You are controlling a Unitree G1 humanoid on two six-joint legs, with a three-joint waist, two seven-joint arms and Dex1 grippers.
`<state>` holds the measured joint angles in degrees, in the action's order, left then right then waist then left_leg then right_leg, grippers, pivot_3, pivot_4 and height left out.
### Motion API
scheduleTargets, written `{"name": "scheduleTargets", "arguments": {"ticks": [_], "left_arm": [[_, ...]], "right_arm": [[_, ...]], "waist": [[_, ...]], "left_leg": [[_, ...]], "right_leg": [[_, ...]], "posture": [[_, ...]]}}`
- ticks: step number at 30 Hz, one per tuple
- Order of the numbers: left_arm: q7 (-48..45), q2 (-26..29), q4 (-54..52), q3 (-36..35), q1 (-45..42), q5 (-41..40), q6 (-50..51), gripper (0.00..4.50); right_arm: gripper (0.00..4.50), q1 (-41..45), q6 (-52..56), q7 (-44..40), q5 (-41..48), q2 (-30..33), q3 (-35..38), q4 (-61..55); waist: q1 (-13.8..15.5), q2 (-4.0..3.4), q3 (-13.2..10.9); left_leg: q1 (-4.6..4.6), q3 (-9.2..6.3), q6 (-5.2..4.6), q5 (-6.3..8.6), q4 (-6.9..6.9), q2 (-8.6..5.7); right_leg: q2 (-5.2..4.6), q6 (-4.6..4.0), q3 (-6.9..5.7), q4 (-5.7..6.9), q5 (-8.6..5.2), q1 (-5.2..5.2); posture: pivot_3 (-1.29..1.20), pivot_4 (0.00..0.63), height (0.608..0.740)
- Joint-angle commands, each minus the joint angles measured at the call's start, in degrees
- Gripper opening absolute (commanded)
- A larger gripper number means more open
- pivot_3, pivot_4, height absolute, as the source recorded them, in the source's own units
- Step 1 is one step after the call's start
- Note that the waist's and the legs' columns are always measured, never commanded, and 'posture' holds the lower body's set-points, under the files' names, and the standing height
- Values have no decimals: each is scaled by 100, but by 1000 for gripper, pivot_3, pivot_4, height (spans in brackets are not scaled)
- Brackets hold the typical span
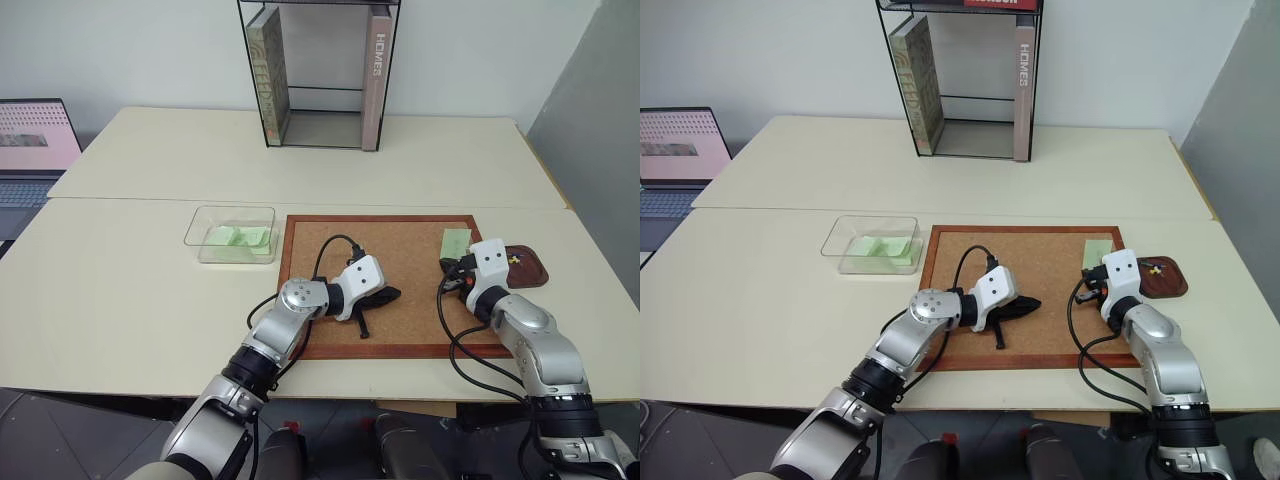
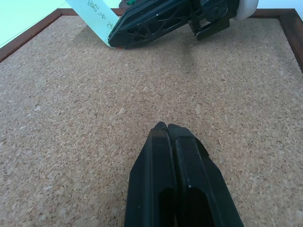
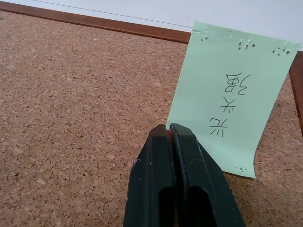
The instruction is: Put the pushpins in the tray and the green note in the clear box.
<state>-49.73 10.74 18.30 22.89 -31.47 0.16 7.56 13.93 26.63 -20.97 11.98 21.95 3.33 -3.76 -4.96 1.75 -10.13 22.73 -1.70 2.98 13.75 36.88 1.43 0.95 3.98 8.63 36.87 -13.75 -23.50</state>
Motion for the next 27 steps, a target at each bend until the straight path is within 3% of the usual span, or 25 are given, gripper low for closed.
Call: {"name": "scheduleTargets", "arguments": {"ticks": [1, 6, 19, 27], "left_arm": [[-66, 94, 167, 150, 144, 163, 193, 0], [-44, 31, 110, 100, 121, 83, 258, 0], [140, -303, -182, -684, -440, -641, 754, 0], [-104, -306, -455, -743, -370, -916, 945, 1471]], "right_arm": [[23, 84, 49, -90, 26, 163, 30, -905], [23, 3, 367, -192, -4, 431, -56, -1686], [23, -80, 574, -346, -85, 725, -151, -2139], [0, 132, 845, -91, 126, 476, 40, -2160]], "waist": [[0, 0, 0], [0, 0, 0], [9, 10, -9], [7, 11, -10]], "left_leg": [[1, 0, 0, 0, 0, 0], [0, -2, 0, 0, 0, 0], [22, -2, 0, 0, 1, 0], [28, 0, 1, 1, -13, 0]], "right_leg": [[0, 0, 0, 0, 0, -1], [0, 0, -1, 0, 0, -1], [0, 0, -2, 3, 0, -23], [1, 21, -2, 2, 12, -35]], "posture": [[0, 150, 740], [0, 150, 740], [0, 150, 740], [0, 150, 740]]}}
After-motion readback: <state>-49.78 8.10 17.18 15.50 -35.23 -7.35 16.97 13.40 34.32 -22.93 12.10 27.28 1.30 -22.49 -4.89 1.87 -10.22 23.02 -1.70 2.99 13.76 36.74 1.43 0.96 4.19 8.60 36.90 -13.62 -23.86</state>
